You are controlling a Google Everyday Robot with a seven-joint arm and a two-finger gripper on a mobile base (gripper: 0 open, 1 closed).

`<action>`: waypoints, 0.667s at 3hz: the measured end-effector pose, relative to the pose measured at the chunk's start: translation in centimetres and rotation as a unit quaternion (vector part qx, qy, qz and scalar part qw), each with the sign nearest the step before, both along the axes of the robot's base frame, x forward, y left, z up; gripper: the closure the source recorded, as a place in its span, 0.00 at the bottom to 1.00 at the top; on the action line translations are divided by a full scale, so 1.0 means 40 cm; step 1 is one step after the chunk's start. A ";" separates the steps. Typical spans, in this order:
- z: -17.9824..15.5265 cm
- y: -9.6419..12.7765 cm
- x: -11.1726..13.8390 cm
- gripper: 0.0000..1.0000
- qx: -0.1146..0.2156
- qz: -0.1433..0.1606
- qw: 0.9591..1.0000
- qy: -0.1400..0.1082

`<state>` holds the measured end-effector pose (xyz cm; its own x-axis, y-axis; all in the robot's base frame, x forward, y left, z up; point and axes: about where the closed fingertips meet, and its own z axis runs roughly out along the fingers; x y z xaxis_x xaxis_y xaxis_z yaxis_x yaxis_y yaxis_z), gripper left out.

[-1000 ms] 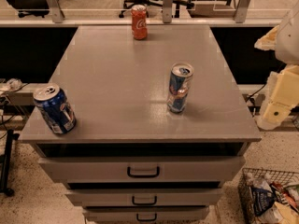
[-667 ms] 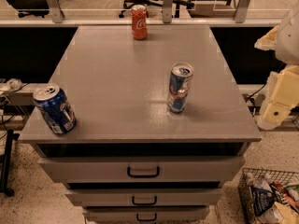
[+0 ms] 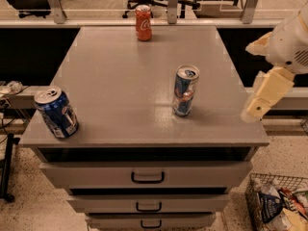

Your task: Move redbull can near pepsi can

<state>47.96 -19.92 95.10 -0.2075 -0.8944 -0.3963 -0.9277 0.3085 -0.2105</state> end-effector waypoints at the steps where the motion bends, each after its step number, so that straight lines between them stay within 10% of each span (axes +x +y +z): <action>1: -0.037 0.063 0.065 0.00 0.082 0.024 0.996 -0.004; 2: -0.064 0.127 0.097 0.00 0.164 0.051 0.985 -0.001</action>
Offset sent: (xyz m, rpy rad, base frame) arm 0.0521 0.0765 -0.0331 0.5570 0.0104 0.1696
